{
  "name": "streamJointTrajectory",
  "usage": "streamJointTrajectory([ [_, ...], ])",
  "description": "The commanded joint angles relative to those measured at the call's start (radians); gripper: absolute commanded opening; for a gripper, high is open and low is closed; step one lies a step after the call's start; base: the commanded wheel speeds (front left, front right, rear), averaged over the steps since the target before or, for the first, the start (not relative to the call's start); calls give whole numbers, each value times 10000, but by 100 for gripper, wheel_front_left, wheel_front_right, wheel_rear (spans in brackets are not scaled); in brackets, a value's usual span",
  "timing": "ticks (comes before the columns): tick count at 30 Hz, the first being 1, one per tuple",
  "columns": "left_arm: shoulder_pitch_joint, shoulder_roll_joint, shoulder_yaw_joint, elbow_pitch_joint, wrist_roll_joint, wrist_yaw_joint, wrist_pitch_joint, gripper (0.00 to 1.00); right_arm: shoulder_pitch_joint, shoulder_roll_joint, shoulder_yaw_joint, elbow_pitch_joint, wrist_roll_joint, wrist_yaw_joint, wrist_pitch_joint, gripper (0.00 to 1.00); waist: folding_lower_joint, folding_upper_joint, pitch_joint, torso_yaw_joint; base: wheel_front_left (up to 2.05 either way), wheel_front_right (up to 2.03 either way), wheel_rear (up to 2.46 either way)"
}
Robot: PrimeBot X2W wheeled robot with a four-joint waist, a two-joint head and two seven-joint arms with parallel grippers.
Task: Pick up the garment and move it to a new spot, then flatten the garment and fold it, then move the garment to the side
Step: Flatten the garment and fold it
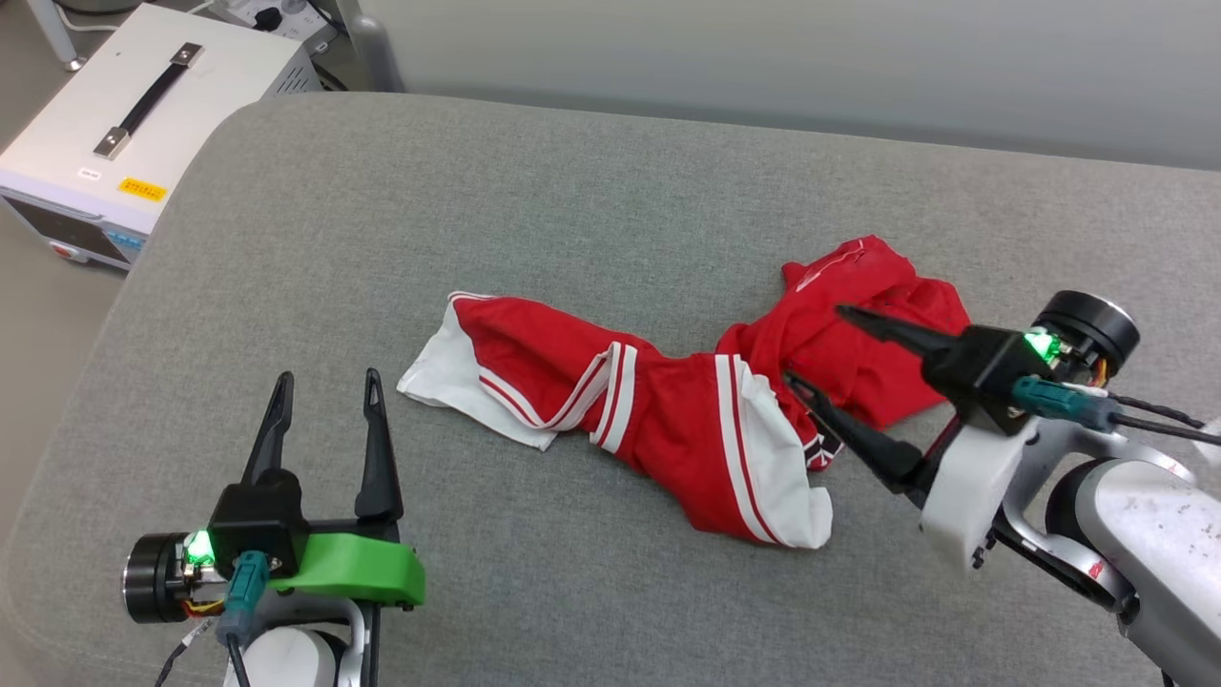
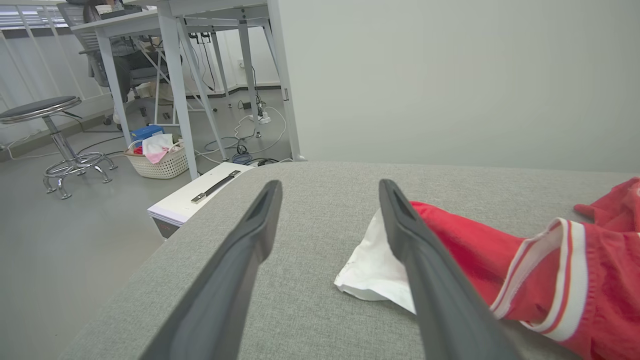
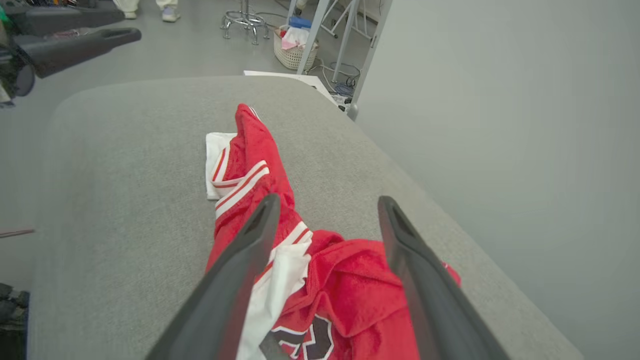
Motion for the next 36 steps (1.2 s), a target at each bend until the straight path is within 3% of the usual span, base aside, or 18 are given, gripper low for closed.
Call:
streamJointTrajectory([
  [1, 153, -165, 139, -49, 181, -124, -56, 100, -351, -192, 422, -89, 437, -7, 469, 100, 1, 0, 137, 97, 0, 0, 0],
  [10, -30, -1013, 726, -22, 860, -756, -56, 100, -1699, -1119, 3099, -199, 2646, -7, 3855, 100, 1, 0, 814, 409, 0, 0, 0],
  [16, -278, -1464, 933, 53, 1177, -1098, -57, 100, -2333, -1056, 4148, 242, 3230, -7, 4549, 100, 1, 0, 1342, 683, 0, 0, 0],
  [25, -587, -1834, 1051, 155, 1422, -1316, -57, 100, -2628, -560, 5054, 1342, 3231, -7, 4691, 100, 1, 0, 1849, 957, 0, 0, 0],
  [26, -602, -1856, 1063, 176, 1445, -1328, -57, 100, -2633, -531, 5084, 1381, 3136, -7, 4577, 32, 1, 0, 1850, 964, 0, 0, 0],
  [27, -607, -1870, 1080, 190, 1463, -1334, -57, 100, -2630, -505, 5099, 1402, 3083, -7, 4446, 11, 1, 0, 1837, 958, 0, 0, 0],
  [28, -597, -1885, 1114, 209, 1487, -1335, -57, 100, -2611, -481, 5113, 1439, 3054, -7, 4306, 0, 1, 0, 1799, 930, 0, 0, 0],
  [36, -350, -1926, 1334, 317, 1696, -1470, -57, 100, -2668, -444, 5053, 1395, 2862, -7, 2513, 0, 1, 0, 1249, 473, 0, 0, 0],
])
